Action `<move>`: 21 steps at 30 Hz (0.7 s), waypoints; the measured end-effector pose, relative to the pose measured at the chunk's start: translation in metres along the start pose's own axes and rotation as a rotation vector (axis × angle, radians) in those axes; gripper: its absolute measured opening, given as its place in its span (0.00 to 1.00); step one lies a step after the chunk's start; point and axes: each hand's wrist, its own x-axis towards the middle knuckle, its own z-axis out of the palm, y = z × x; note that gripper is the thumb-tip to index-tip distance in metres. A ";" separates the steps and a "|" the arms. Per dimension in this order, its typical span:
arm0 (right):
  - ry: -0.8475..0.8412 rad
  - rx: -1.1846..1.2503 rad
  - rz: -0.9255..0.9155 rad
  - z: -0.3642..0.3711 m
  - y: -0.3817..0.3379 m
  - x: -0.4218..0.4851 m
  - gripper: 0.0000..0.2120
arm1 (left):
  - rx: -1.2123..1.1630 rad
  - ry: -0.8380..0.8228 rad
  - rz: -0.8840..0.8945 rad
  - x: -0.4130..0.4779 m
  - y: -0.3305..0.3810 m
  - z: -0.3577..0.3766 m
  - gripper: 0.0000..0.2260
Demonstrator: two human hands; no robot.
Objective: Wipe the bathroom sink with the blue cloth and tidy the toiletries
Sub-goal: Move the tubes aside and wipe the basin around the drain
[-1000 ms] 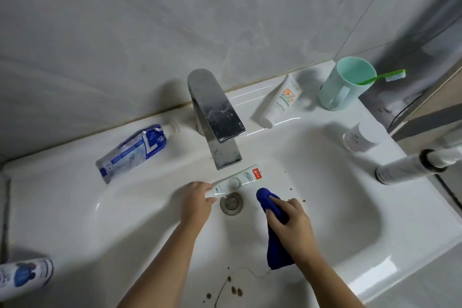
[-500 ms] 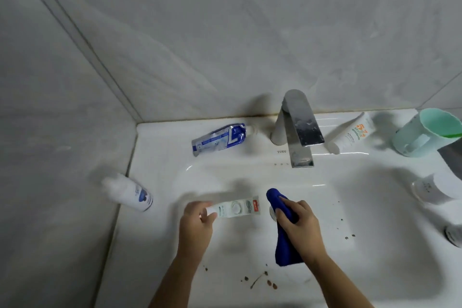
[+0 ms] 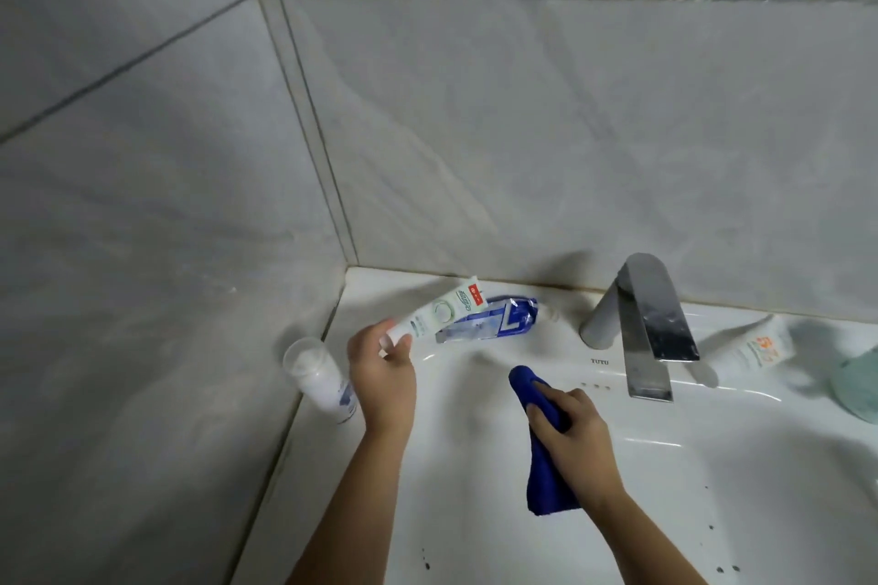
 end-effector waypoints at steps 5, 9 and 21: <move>0.018 0.002 -0.004 0.000 0.000 0.017 0.14 | 0.053 0.086 0.039 0.023 0.001 0.017 0.11; 0.010 -0.001 0.012 0.003 0.004 0.024 0.14 | 0.257 0.003 0.078 0.023 -0.018 0.017 0.10; -0.020 -0.047 0.059 0.010 0.017 0.031 0.14 | 0.471 -0.168 0.074 0.028 -0.065 0.025 0.10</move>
